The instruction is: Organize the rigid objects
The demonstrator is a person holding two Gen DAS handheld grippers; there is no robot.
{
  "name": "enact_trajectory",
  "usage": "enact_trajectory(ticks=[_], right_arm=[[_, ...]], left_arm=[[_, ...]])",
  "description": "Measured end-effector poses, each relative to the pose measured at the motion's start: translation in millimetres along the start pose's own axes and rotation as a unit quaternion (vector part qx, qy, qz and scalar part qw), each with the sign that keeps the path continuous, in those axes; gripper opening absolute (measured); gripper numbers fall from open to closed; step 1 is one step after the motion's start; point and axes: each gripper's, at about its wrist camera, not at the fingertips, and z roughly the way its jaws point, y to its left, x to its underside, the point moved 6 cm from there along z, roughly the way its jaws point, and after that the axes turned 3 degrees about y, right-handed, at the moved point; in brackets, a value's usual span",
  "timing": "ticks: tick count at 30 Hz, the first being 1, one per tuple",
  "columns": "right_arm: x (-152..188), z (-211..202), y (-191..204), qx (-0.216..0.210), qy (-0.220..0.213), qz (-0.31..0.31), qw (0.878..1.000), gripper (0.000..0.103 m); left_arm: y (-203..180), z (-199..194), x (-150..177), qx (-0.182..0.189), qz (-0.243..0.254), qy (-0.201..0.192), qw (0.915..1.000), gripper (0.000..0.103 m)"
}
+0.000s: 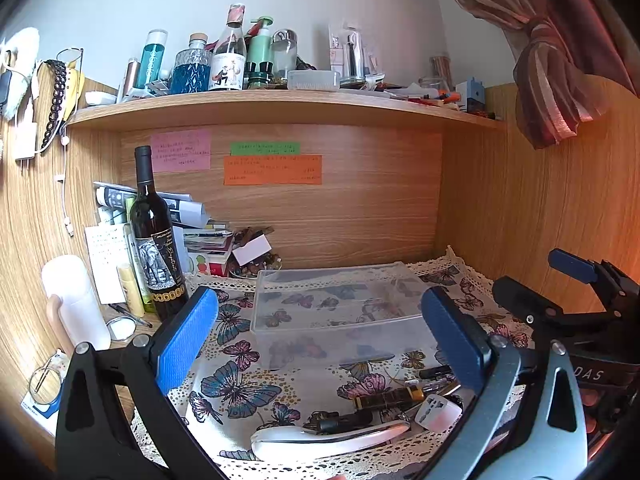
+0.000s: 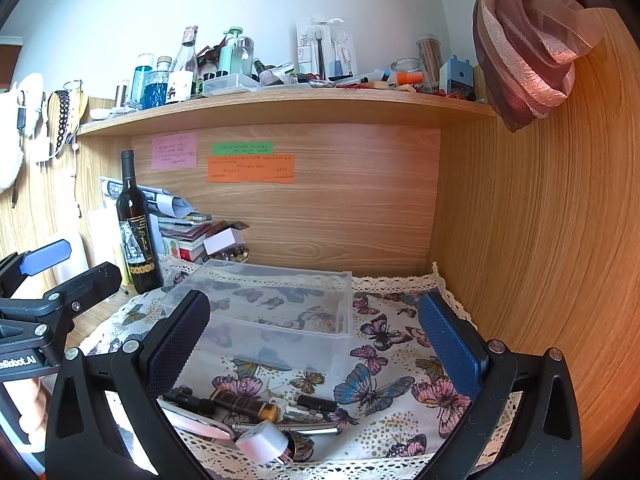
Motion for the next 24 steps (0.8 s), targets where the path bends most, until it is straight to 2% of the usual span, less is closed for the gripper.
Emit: enact_trajectory(ticks=[24], right_arm=[[-0.2,0.2,2.8,-0.006,0.0,0.003,1.0,0.103]], left_arm=[[-1.0,0.6,2.1,0.008,-0.003,0.009,0.9999,0.103]])
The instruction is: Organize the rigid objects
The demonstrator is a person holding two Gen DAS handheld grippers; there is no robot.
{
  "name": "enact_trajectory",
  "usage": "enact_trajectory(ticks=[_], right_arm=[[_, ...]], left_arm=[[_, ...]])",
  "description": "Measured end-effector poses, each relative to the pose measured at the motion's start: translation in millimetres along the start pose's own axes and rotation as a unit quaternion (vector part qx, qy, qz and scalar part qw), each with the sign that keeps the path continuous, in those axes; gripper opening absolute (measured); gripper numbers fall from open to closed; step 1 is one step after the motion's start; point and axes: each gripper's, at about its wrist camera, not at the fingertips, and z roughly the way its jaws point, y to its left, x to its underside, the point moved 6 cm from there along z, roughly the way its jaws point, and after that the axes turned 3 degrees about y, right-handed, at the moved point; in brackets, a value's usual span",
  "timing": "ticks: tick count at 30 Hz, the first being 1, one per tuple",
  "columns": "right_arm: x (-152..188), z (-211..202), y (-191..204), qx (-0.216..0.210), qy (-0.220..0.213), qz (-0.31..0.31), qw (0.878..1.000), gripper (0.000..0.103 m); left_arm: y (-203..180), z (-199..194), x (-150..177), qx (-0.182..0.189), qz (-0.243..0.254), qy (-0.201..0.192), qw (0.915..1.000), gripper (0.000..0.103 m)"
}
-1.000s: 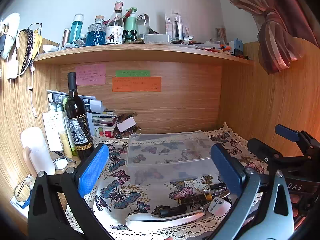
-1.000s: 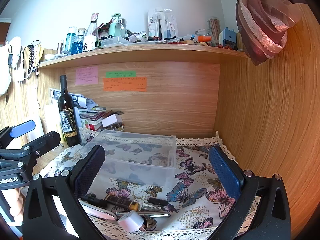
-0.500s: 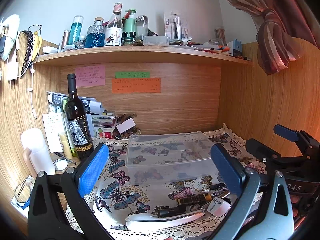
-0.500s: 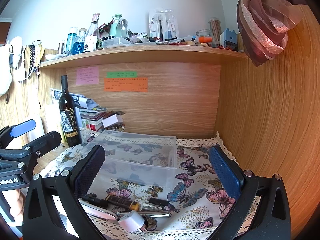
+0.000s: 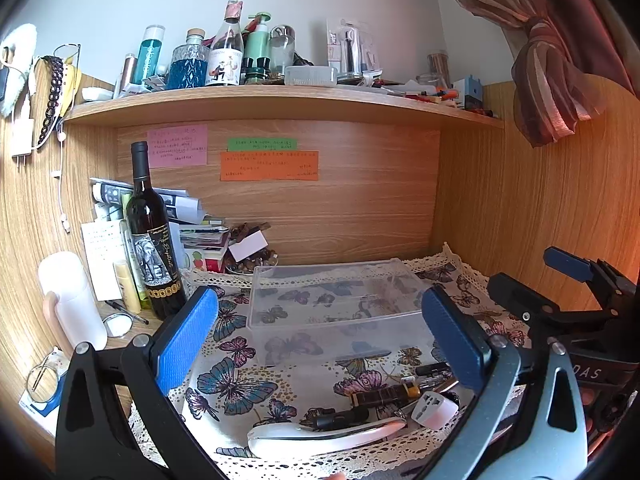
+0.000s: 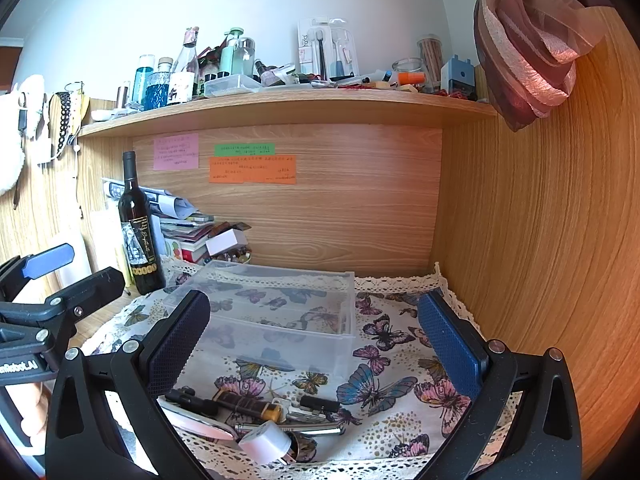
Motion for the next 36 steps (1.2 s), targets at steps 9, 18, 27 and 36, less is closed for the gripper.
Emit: enact_trajectory(ticks=[9,18,27,36], right_arm=[[8,9,-2,-0.007,0.019,0.004,1.0,0.097],[42,26,-12,-0.02,0.094,0.008,0.995,0.077],[73,37,-1,-0.047,0.146,-0.006,0.988,0.074],[98,50,22,-0.092,0.186,-0.02,0.978,0.074]], left_arm=[[7,12,15,0.006,-0.015,0.037,0.9992,0.086],[21,34,62,0.0,-0.029,0.117,0.9927,0.083],[36,45,120,-0.006,-0.077,0.207,0.9754,0.083],[31,52,143,0.006,-0.127,0.25,0.9599,0.084]])
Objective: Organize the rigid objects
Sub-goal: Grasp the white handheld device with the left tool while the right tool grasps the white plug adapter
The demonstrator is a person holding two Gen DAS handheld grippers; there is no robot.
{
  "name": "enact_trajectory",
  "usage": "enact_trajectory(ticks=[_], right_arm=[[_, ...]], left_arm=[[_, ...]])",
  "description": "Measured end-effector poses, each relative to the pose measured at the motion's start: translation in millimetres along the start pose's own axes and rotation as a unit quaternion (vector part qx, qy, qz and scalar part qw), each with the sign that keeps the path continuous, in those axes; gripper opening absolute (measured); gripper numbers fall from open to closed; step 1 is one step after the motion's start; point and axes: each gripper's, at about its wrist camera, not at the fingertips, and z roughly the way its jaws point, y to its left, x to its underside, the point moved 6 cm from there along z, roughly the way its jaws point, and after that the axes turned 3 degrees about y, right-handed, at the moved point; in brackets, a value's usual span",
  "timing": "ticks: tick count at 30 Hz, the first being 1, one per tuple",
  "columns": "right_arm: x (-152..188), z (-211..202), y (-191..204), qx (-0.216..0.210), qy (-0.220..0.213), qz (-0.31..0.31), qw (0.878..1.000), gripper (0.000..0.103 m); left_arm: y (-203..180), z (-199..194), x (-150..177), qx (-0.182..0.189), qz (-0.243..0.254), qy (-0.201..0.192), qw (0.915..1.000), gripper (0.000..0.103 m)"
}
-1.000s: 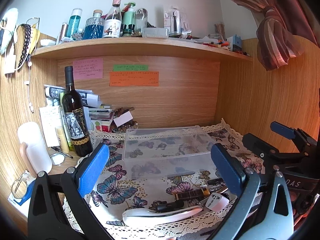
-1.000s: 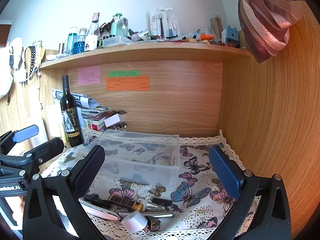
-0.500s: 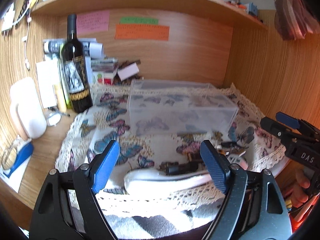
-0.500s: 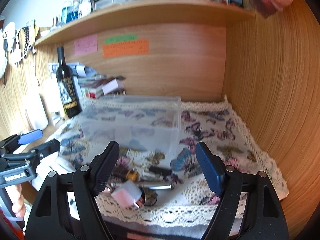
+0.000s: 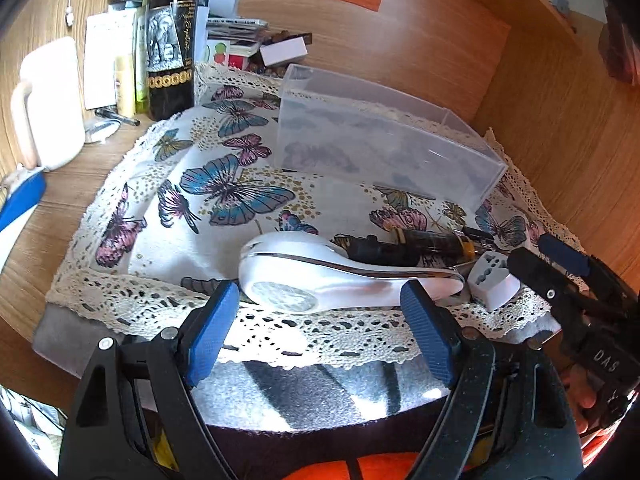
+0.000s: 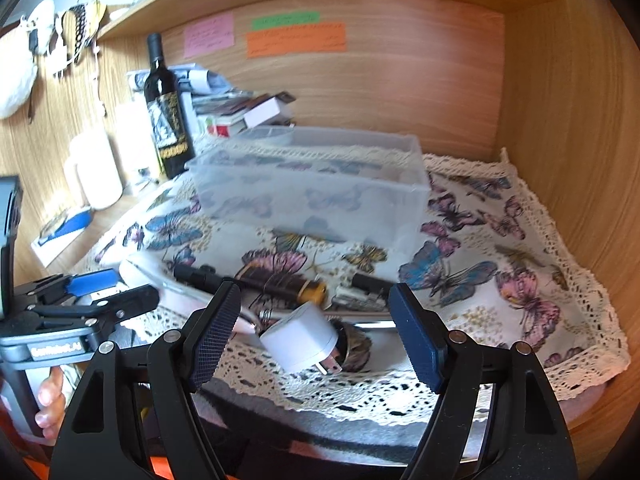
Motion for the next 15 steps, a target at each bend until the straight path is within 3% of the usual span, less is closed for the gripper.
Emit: enact_trajectory(ticks=[9,13,15], right_arm=[[11,17,-2,-0.021,0.037,-0.008,0.999,0.052],[14,22,0,-0.028,0.041,-0.014,0.999,0.051],[14,22,0,-0.028,0.039,-0.02,0.999,0.051]], left_arm=[[-15,20,-18,0.015,-0.014,-0.004,0.9998,0.081],[-15,36,-25,0.021,-0.018,0.007,0.9996,0.061],[-16,47,-25,0.037,-0.019,0.023,0.9989,0.057]])
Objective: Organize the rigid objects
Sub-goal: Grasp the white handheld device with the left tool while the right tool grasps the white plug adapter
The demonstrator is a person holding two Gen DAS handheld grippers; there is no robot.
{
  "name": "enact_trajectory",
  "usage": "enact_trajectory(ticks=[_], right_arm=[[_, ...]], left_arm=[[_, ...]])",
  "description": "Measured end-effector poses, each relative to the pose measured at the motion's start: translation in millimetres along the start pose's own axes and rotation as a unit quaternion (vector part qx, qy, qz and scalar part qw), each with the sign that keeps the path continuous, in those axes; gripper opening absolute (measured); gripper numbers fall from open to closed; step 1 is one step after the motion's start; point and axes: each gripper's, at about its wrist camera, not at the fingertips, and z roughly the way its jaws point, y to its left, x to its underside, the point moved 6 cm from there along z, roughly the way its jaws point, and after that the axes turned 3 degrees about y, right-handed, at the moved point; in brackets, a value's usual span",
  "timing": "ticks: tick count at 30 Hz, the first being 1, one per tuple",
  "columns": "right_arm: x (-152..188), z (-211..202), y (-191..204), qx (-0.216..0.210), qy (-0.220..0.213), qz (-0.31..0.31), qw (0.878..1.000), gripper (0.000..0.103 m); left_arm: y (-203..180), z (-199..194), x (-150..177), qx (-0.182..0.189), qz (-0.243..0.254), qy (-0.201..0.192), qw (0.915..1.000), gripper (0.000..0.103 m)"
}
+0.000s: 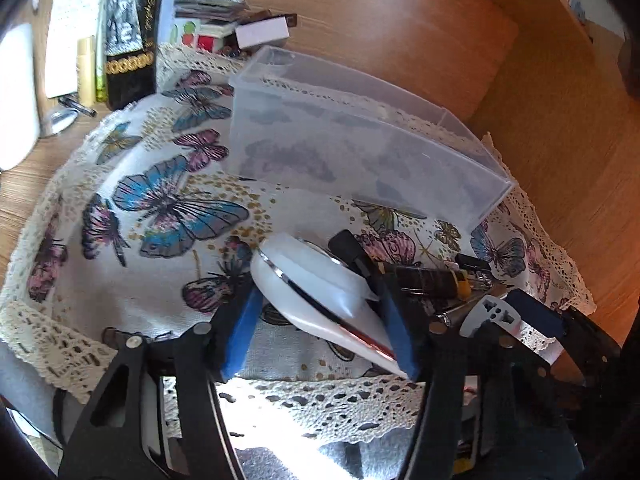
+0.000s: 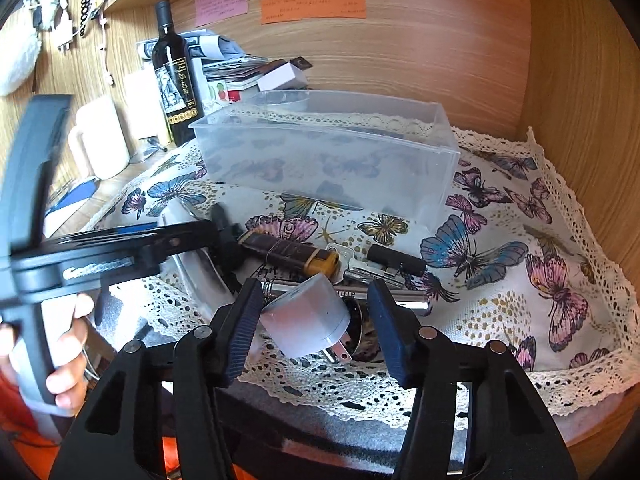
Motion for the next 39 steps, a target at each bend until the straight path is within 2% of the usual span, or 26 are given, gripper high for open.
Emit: enact_trajectory(ticks=[4,8,11,13,17,19,23,26,27,29,33,34,39], right_arm=[[-2,3,-3,0.002,-0.002,0.004,1.0,0.048],[-9,9,-7,0.005,0.001,0.015,1.0,0.039],[-14,17,-10,0.016,0.007,0.017,1.0,0.031],[-18,24,-13,0.021,0.014,0.019,1.0,0.031],[-20,24,-18,0.013,0.017,0.028,0.999,0.031],[-21,15,-20,0.016,0.011,0.026,0.999,0.032],[-16,2,-21,0.008,0.01,0.022,1.0,0.049],[-6,1,-17,0.009,0.021,0.007,1.0,0.051],[-2,2,-16,0.009,0.027,0.002,1.0,0.055],[4,4,-15,0.016,0.032,-0.007,0.999,0.059],[6,7,-12,0.027,0.032,-0.026,0.999,0.06],[6,9,-13,0.028,0.034,-0.027,0.999,0.06],[3,15,-14,0.034,0.035,-0.035,0.998,0.053]], left_arm=[[-7,3,-3,-0.012,0.032,0.001,0.9994,0.056],[-1,8,-13,-0.008,0.058,0.027,0.9979,0.056],[13,8,-24,-0.032,0.076,0.033,0.9961,0.056],[23,8,-32,-0.044,0.082,0.037,0.9949,0.057],[33,13,-33,-0.042,0.083,0.059,0.9939,0.057],[31,14,-31,-0.049,0.091,0.06,0.9928,0.058],[18,17,-20,-0.062,0.116,0.061,0.9894,0.068],[9,17,-10,-0.069,0.132,0.053,0.9875,0.07],[6,17,-9,-0.071,0.137,0.05,0.9868,0.07],[2,17,-6,-0.069,0.143,0.047,0.9861,0.068],[-7,12,0,-0.056,0.166,0.047,0.9835,0.043],[-10,11,2,-0.054,0.171,0.048,0.9826,0.04],[-16,8,6,-0.054,0.179,0.044,0.9813,0.039]])
